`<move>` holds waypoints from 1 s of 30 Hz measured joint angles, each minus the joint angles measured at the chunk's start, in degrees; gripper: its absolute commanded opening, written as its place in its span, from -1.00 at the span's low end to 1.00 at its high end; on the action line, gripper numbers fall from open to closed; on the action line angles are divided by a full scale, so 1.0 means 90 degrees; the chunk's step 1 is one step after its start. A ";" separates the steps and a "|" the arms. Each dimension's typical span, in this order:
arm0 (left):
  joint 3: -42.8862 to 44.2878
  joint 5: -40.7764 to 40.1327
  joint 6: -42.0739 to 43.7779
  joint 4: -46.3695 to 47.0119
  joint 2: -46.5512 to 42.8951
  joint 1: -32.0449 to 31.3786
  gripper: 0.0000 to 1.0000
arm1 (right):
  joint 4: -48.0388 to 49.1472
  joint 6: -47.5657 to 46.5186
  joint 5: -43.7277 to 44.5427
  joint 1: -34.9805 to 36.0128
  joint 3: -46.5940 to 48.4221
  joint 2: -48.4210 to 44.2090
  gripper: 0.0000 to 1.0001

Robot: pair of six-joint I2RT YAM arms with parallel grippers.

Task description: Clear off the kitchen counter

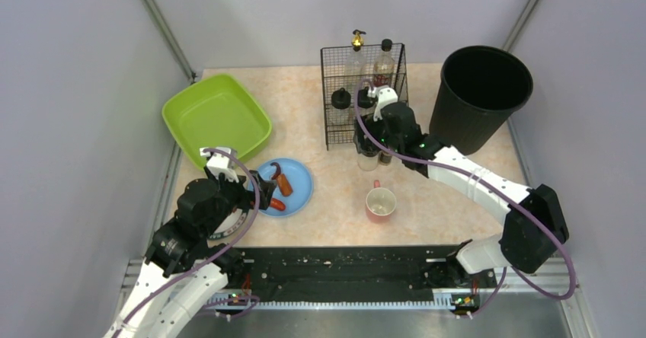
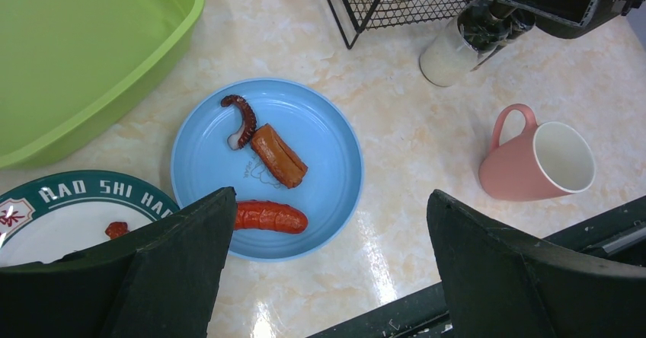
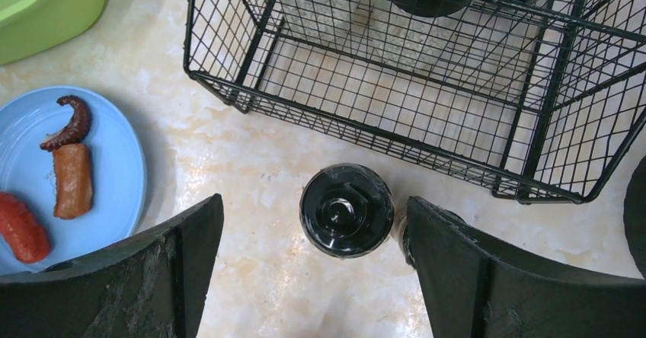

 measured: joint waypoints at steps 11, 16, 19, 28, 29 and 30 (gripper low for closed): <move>-0.0002 -0.0002 0.0000 0.0000 0.0002 0.0000 0.98 | 0.0148 -0.0022 0.0112 0.0000 -0.0002 0.0515 0.75; -0.0005 -0.0002 0.0000 0.0000 0.0000 0.0000 0.98 | 0.0211 -0.0022 0.0151 0.0000 -0.0002 0.0593 0.75; -0.0005 -0.0002 0.0002 0.0000 0.0000 0.0000 0.98 | 0.0238 -0.0022 0.0160 0.0000 -0.0002 0.0721 0.75; -0.0005 -0.0002 0.0000 0.0000 0.0000 0.0000 0.98 | 0.0267 -0.0017 0.0168 -0.0002 -0.0005 0.0954 0.74; -0.0005 -0.0002 0.0002 0.0000 0.0000 0.0000 0.98 | 0.0279 -0.0017 0.0163 -0.0002 -0.0007 0.0957 0.73; -0.0005 -0.0002 0.0000 0.0000 0.0000 0.0000 0.98 | 0.0279 -0.0017 0.0148 -0.0002 -0.0010 0.0957 0.73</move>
